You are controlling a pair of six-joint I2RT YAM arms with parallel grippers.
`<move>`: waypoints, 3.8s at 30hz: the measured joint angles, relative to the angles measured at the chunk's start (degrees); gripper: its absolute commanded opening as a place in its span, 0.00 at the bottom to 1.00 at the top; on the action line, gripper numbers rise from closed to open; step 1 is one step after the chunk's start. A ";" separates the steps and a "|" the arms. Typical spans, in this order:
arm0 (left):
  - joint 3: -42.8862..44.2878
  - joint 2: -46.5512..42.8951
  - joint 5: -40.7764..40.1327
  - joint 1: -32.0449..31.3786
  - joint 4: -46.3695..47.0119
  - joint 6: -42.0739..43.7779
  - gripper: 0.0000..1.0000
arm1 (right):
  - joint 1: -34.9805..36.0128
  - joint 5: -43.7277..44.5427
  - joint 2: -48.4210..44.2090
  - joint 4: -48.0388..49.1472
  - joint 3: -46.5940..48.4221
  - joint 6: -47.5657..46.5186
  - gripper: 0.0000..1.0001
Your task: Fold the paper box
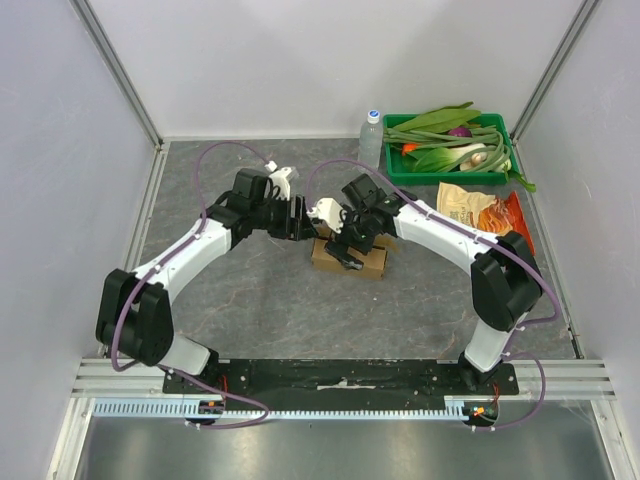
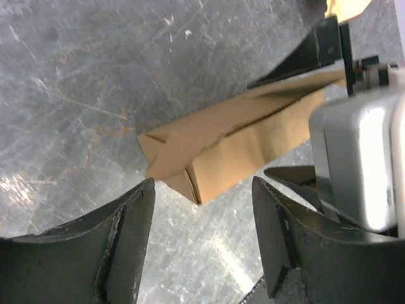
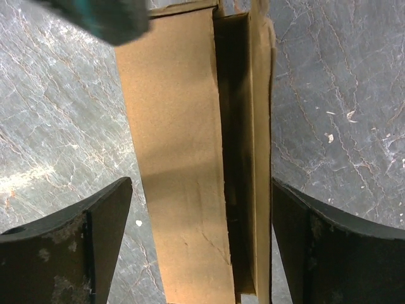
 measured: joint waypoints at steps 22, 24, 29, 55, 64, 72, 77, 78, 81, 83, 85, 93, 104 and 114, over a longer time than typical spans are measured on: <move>5.62 8.79 -3.15 -2.60 -0.35 8.87 0.38 | -0.66 -1.62 -0.37 0.44 -0.11 0.33 0.72; 5.97 8.92 -4.17 -3.48 -1.09 9.09 0.34 | -0.66 -1.62 -0.37 0.44 -0.11 0.37 0.69; 7.43 9.40 -6.49 -4.81 -2.67 9.25 0.24 | -0.66 -1.60 -0.37 0.42 -0.11 0.44 0.64; 9.88 10.64 -10.32 -5.62 -6.29 -7.34 0.02 | -0.66 -1.64 -0.35 0.57 -0.11 1.97 0.59; 5.88 7.30 -17.09 -8.41 -3.41 -9.94 0.02 | -0.61 -1.62 -0.35 0.46 -0.11 2.47 0.59; 0.48 3.69 -20.02 -9.44 1.77 -11.50 0.02 | -0.57 -1.27 -0.37 1.33 -0.26 4.57 0.67; -2.12 1.97 -21.14 -9.62 4.20 -13.27 0.02 | -0.61 0.20 -0.39 3.48 -0.59 6.29 0.72; -2.64 1.55 -21.51 -9.70 4.50 -13.51 0.02 | -0.61 0.55 -0.46 3.85 -0.61 6.78 0.72; -3.78 0.72 -22.25 -9.84 5.42 -14.38 0.02 | -0.61 0.57 -1.11 5.31 -1.33 8.02 0.71; -3.87 0.68 -22.23 -9.84 5.55 -15.30 0.02 | -0.59 0.52 -1.57 6.01 -1.92 8.72 0.71; -3.82 0.68 -22.18 -9.84 5.40 -16.26 0.02 | -0.63 0.44 -1.84 6.49 -2.43 8.96 0.71; -2.58 0.76 -20.90 -10.16 1.01 -17.46 0.28 | -0.70 0.59 -2.29 8.66 -4.79 8.94 0.70; -2.54 0.87 -20.94 -10.82 -2.54 -17.27 0.34 | -0.83 0.52 -2.62 9.53 -5.31 8.90 0.68; -2.19 0.83 -22.80 -11.06 -2.75 -16.85 0.34 | -1.03 0.55 -2.62 9.64 -5.31 8.94 0.69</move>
